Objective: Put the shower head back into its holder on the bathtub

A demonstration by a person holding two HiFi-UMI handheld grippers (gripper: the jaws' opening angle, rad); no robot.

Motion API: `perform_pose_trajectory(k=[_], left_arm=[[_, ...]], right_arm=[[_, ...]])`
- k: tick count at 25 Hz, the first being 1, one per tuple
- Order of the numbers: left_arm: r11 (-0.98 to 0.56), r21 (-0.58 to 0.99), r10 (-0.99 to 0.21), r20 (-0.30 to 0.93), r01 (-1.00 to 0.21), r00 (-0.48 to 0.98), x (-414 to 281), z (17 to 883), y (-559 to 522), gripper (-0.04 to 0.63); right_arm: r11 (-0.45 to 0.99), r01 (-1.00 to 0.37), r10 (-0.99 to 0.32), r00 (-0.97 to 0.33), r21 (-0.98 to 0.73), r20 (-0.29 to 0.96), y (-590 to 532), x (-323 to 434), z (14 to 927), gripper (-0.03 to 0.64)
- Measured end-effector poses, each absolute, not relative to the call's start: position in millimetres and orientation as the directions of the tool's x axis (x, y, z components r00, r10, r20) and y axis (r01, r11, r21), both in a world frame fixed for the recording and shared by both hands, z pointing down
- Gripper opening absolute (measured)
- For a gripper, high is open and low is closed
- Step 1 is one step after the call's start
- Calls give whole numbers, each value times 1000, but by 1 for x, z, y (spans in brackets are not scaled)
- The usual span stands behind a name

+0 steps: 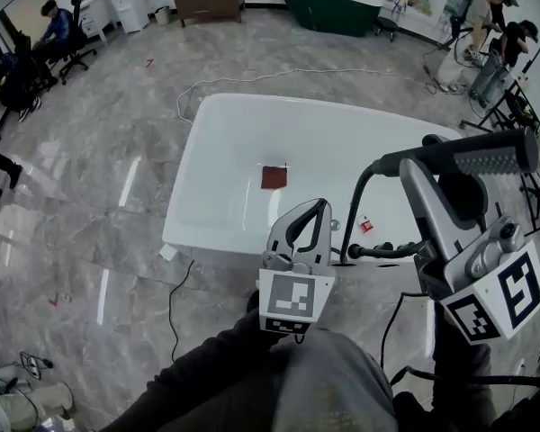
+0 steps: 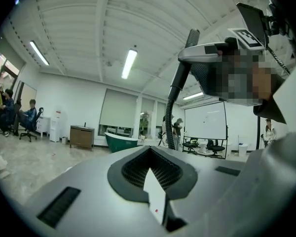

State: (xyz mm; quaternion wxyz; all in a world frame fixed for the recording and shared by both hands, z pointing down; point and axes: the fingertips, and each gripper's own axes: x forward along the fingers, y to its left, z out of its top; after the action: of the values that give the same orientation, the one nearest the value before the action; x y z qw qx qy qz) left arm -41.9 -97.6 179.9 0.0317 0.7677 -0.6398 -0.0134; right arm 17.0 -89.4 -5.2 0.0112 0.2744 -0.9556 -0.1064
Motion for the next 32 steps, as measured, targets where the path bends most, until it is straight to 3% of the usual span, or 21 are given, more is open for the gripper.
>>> perform_pose_trajectory(k=[7, 16, 32], left_arm=[[-200, 70, -979, 31, -977, 203, -48, 177, -107, 3], [-269, 80, -958, 85, -960, 275, -34, 206, -100, 3], [-332, 90, -928, 150, -939, 342, -14, 225, -113, 3]], right_arm=[[812, -561, -566, -824, 162, -14, -107, 17, 10, 140], [756, -652, -654, -752, 50, 85, -99, 41, 108, 140], [690, -724, -717, -681, 14, 145, -101, 58, 173, 140]])
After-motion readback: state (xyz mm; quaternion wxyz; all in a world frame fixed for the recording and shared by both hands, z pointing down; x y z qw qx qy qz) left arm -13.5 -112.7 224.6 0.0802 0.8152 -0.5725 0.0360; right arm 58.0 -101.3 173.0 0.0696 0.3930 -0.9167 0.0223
